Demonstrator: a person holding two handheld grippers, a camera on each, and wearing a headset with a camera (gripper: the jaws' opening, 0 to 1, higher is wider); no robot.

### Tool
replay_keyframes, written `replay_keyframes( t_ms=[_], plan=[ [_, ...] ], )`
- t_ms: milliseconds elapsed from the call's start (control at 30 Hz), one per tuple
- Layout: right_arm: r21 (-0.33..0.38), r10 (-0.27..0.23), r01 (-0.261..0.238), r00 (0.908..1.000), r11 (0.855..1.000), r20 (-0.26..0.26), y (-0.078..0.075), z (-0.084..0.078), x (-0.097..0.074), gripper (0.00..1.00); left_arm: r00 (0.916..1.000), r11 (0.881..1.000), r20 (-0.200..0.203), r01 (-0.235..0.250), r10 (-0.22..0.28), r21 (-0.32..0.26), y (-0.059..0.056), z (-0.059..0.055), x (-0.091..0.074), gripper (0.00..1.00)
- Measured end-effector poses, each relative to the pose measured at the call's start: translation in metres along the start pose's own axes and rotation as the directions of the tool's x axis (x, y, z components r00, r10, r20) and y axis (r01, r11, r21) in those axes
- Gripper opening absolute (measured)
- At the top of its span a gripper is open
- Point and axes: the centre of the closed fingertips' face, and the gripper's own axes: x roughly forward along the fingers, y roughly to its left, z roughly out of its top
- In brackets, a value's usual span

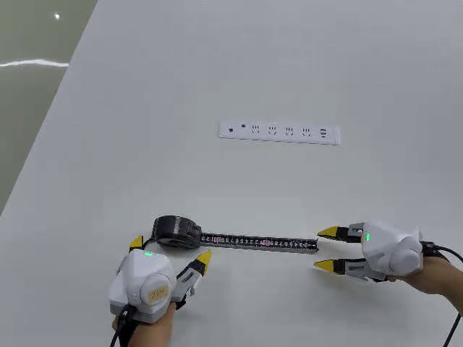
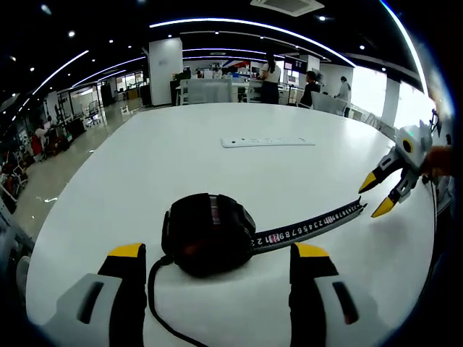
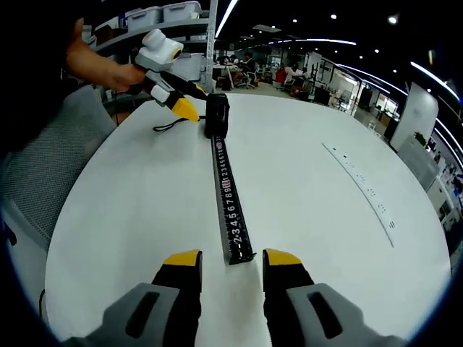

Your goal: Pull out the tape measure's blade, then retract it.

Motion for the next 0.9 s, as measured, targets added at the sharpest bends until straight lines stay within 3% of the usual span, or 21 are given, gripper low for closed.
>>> replay_keyframes(
  t_ms=[467,633,900],
  plan=[
    [0.004,0.074,-0.074,0.9972,0.997,-0.004,-0.010,-0.006,0.014,0.20,0.9998,1.000,0.001,-0.021,0.021,-0.018,0.004,0.000,0.008,0.78],
    [-0.012,0.115,-0.115,0.9933,0.993,-0.005,-0.005,-0.007,0.017,0.18,0.9995,0.999,0.005,-0.030,0.030,-0.028,0.005,0.001,0.011,0.78],
    [0.003,0.125,-0.125,0.9918,0.992,0.023,-0.006,-0.007,0.019,0.15,0.9989,0.998,0.007,-0.046,0.046,-0.047,0.004,0.000,0.013,0.77]
  ],
)
